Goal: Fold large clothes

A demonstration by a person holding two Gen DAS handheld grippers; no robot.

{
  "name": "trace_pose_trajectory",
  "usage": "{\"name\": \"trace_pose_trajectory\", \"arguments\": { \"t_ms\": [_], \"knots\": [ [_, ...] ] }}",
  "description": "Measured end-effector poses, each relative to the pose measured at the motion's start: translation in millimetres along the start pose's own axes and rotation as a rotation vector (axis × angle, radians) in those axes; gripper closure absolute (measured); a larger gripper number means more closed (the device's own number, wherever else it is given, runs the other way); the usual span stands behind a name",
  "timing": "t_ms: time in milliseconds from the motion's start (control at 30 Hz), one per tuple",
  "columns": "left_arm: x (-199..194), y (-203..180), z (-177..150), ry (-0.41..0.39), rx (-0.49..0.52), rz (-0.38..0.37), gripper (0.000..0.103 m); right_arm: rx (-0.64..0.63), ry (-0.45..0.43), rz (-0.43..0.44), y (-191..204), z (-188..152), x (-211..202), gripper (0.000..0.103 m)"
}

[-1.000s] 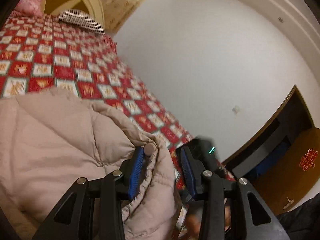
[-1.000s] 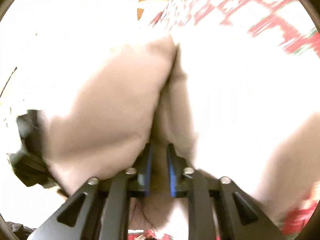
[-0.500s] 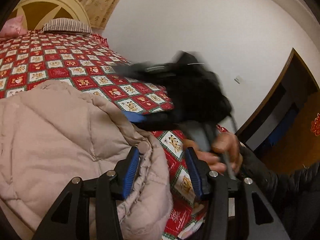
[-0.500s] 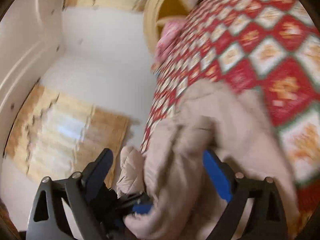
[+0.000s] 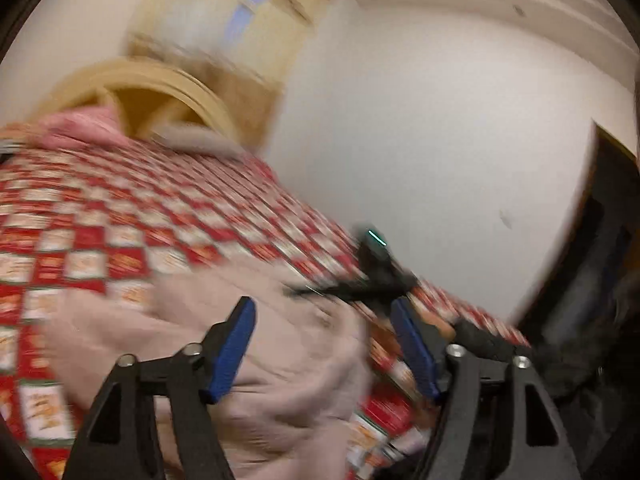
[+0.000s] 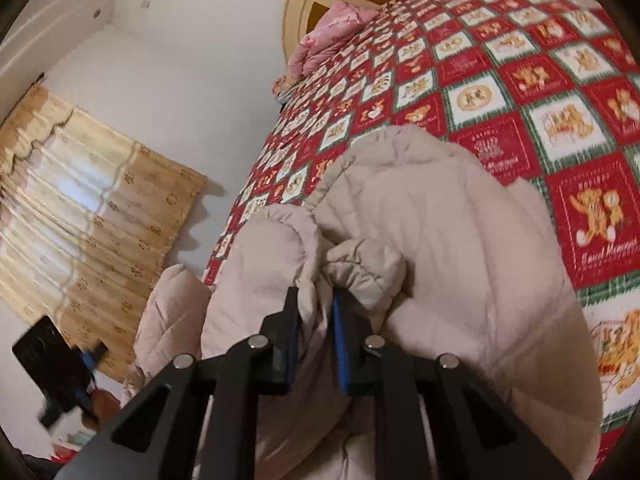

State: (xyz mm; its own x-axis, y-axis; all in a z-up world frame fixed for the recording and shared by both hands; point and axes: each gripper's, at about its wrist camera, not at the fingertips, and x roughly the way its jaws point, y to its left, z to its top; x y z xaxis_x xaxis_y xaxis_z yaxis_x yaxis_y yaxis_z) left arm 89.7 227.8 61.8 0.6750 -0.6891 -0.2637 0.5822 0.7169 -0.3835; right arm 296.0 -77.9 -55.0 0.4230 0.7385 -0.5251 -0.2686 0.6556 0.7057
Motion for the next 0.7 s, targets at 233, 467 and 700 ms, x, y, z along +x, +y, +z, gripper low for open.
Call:
{"name": "trace_pose_trajectory", "arguments": {
  "t_ms": [233, 467, 700],
  "knots": [
    [-57, 126, -73, -0.25, -0.566, 0.572, 0.023, -0.126, -0.01, -0.034, 31, 4, 0, 0.085],
    [1, 142, -148, -0.152, -0.8, 0.487, 0.023, -0.184, 0.014, -0.049, 44, 8, 14, 0.085],
    [72, 94, -114, -0.197, -0.621, 0.224, 0.022, -0.21, 0.026, -0.042, 46, 21, 20, 0.085]
  ]
}}
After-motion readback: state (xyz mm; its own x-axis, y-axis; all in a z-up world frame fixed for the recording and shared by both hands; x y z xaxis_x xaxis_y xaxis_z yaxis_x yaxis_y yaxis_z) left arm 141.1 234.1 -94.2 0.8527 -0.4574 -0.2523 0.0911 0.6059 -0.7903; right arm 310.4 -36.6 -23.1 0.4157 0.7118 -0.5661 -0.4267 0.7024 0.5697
